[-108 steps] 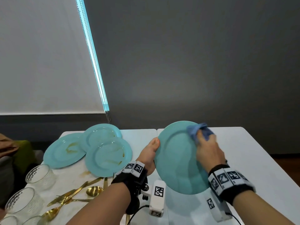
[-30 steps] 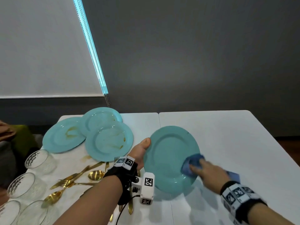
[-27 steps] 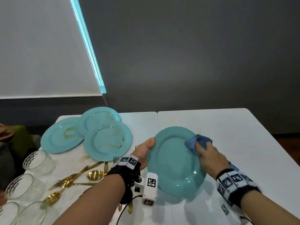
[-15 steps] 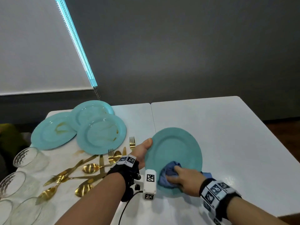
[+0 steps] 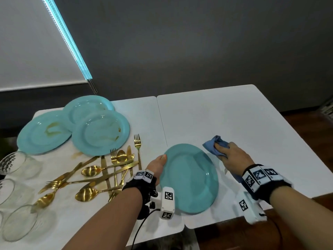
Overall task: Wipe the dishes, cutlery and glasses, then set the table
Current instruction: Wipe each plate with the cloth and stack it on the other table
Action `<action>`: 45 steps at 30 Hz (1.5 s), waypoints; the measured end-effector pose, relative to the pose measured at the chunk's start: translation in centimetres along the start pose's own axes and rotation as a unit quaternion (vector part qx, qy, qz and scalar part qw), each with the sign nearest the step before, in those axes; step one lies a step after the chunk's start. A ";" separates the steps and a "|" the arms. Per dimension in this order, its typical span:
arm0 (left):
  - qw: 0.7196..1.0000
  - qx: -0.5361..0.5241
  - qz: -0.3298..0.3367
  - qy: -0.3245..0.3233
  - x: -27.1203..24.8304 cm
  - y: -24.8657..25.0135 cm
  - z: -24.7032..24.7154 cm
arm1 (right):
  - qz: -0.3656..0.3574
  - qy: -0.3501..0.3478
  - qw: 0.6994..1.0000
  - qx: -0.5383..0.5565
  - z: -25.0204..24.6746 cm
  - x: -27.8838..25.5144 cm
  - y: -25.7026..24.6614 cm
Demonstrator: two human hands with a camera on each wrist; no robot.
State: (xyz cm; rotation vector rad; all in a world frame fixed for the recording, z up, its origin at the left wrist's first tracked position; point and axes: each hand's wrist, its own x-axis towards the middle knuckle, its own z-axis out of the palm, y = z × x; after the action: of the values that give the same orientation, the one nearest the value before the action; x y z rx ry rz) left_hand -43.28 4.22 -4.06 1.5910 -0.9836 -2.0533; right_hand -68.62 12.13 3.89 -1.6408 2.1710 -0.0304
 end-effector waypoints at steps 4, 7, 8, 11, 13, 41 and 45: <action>0.988 0.144 0.034 0.049 -1.4 0.5 0.6 | 0.003 -0.014 0.999 0.031 0.4 -0.5 0.1; 0.968 0.236 0.036 0.081 -1.3 0.8 0.6 | 0.001 -0.019 0.999 0.042 0.6 -1.1 -0.1; 0.962 0.258 0.030 0.089 -1.2 0.9 0.8 | 0.000 -0.019 0.999 0.050 0.7 -1.2 -0.1; 0.929 0.351 0.012 0.112 -1.3 1.4 1.4 | 0.006 -0.018 0.997 0.069 0.9 -1.2 -0.4; 0.911 0.393 0.003 0.126 -1.4 1.7 1.9 | 0.002 -0.016 0.997 0.075 1.0 -1.3 -0.7; 0.939 0.267 0.043 0.211 1.4 7.3 -3.8 | 0.024 -0.012 0.996 0.089 0.3 1.5 -6.7; 0.866 0.391 0.015 0.311 -0.6 9.8 -12.0 | -0.006 -0.009 0.995 0.094 -0.2 2.9 -10.9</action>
State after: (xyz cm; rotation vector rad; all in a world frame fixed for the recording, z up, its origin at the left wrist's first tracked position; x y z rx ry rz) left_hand -32.98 -5.81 1.84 2.3670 -1.6333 -0.9564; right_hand -59.37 6.09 6.05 -1.5424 2.0743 -0.2161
